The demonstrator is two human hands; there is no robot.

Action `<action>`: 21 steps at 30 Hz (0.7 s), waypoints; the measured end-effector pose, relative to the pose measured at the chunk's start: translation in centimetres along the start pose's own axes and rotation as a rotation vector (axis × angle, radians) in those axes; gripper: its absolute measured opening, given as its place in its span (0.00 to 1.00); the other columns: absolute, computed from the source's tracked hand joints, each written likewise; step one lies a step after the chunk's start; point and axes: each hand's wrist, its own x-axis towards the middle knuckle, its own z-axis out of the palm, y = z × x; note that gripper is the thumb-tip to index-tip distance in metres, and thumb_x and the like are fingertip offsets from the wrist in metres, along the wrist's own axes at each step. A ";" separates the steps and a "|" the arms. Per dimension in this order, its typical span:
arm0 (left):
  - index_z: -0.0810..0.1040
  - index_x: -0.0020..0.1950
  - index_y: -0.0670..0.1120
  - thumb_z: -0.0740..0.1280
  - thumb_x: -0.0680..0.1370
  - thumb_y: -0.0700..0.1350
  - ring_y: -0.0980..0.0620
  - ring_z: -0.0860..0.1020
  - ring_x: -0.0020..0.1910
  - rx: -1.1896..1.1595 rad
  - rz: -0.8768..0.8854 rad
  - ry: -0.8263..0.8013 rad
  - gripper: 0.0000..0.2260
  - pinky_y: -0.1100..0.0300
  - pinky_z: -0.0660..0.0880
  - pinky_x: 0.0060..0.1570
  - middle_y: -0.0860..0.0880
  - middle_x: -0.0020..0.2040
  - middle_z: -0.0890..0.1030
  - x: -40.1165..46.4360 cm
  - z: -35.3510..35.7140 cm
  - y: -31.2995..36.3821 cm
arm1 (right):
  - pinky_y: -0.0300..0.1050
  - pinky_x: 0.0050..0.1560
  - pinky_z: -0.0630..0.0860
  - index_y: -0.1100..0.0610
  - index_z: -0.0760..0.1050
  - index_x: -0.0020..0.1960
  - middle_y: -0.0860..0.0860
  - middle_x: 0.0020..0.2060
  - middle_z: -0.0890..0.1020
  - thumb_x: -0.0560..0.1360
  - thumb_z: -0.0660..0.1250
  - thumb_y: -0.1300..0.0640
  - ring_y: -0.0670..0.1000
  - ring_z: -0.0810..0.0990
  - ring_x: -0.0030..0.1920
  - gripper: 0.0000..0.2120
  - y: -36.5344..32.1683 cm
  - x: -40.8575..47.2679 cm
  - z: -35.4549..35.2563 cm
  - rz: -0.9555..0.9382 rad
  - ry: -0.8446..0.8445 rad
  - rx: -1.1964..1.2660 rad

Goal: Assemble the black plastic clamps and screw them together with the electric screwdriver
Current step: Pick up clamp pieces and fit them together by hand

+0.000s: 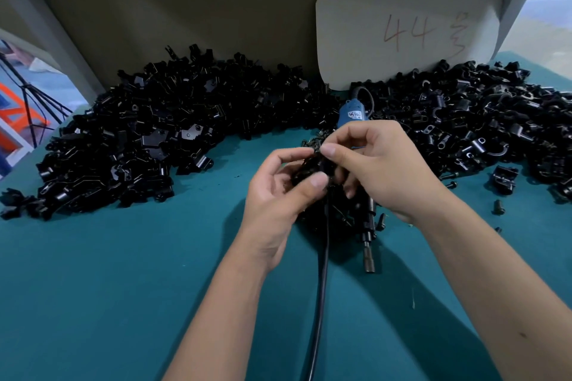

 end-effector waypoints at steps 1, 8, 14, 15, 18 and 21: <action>0.81 0.60 0.45 0.75 0.74 0.47 0.46 0.82 0.55 -0.105 -0.045 -0.011 0.16 0.55 0.81 0.54 0.42 0.55 0.83 0.0 0.1 0.2 | 0.44 0.26 0.75 0.57 0.82 0.45 0.53 0.28 0.81 0.81 0.72 0.60 0.54 0.77 0.24 0.06 0.1 0.0 0.0 -0.006 -0.001 0.044; 0.82 0.54 0.45 0.71 0.76 0.43 0.50 0.83 0.50 -0.098 -0.073 0.009 0.08 0.55 0.81 0.51 0.44 0.50 0.84 0.1 -0.1 0.0 | 0.43 0.31 0.79 0.57 0.86 0.49 0.54 0.39 0.86 0.79 0.73 0.65 0.53 0.81 0.34 0.05 0.6 0.0 0.3 -0.104 -0.063 0.114; 0.84 0.53 0.44 0.75 0.71 0.39 0.48 0.83 0.51 -0.016 -0.022 0.090 0.12 0.49 0.80 0.61 0.45 0.49 0.85 0.2 -0.2 -0.2 | 0.42 0.32 0.78 0.55 0.86 0.49 0.53 0.42 0.87 0.75 0.76 0.63 0.49 0.83 0.36 0.05 1.0 -0.1 0.0 -0.179 -0.054 0.114; 0.84 0.53 0.44 0.75 0.71 0.40 0.47 0.83 0.52 -0.010 -0.011 0.096 0.11 0.48 0.80 0.62 0.44 0.49 0.85 0.2 -0.1 -0.2 | 0.41 0.32 0.78 0.55 0.85 0.49 0.53 0.43 0.87 0.75 0.76 0.64 0.49 0.84 0.38 0.05 1.0 -0.1 0.0 -0.192 -0.053 0.124; 0.84 0.51 0.43 0.74 0.72 0.41 0.46 0.83 0.51 -0.015 0.021 0.096 0.08 0.48 0.81 0.59 0.43 0.48 0.85 0.3 0.0 -0.2 | 0.40 0.33 0.79 0.56 0.84 0.49 0.53 0.44 0.88 0.75 0.76 0.64 0.50 0.85 0.42 0.06 1.0 -0.1 0.2 -0.222 -0.057 0.134; 0.85 0.49 0.43 0.74 0.72 0.39 0.46 0.84 0.50 -0.041 0.043 0.091 0.07 0.49 0.81 0.58 0.42 0.48 0.85 0.3 -0.2 -0.1 | 0.40 0.34 0.79 0.57 0.84 0.50 0.53 0.44 0.88 0.75 0.77 0.65 0.51 0.86 0.44 0.06 0.9 -0.2 0.2 -0.241 -0.072 0.141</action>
